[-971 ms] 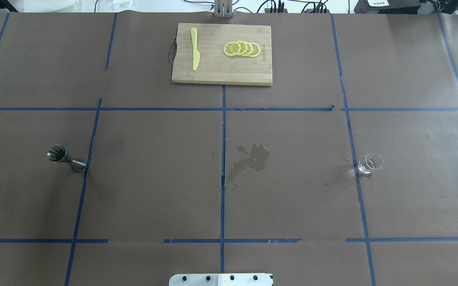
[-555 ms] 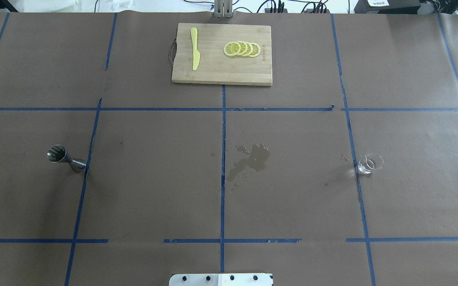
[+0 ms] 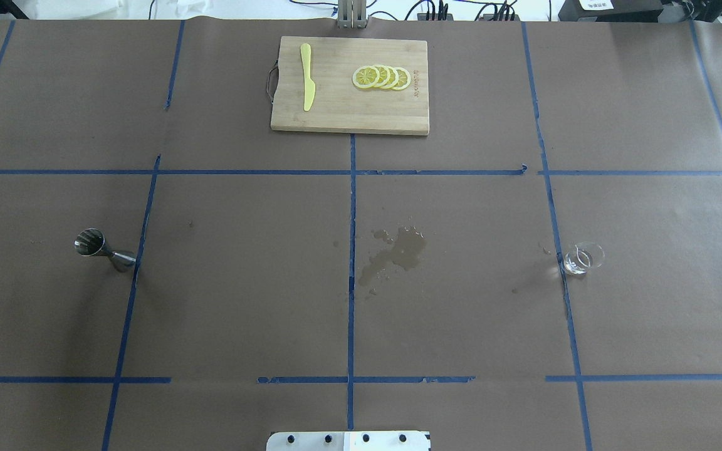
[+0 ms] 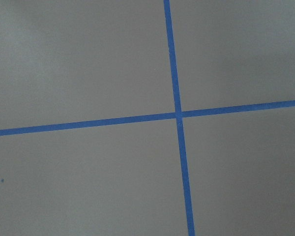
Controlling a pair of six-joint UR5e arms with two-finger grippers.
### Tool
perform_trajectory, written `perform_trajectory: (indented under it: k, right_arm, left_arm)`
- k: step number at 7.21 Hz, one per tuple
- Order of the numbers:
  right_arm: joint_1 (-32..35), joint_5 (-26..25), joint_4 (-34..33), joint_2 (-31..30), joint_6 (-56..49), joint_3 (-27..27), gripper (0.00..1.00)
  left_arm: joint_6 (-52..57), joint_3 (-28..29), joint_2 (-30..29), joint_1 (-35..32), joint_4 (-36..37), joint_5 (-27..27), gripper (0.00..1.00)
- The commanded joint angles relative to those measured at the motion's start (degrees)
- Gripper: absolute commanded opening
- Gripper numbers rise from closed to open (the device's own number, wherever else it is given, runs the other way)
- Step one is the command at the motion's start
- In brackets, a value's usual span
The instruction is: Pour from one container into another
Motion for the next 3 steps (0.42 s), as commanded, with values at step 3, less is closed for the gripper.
perform_trajectory:
  k: [3]
  right_arm:
    - [0.00, 0.00, 0.28, -0.35, 0.00, 0.05, 1.00]
  left_arm:
    - [0.12, 0.52, 0.02, 0.00, -1.21, 0.00, 1.00]
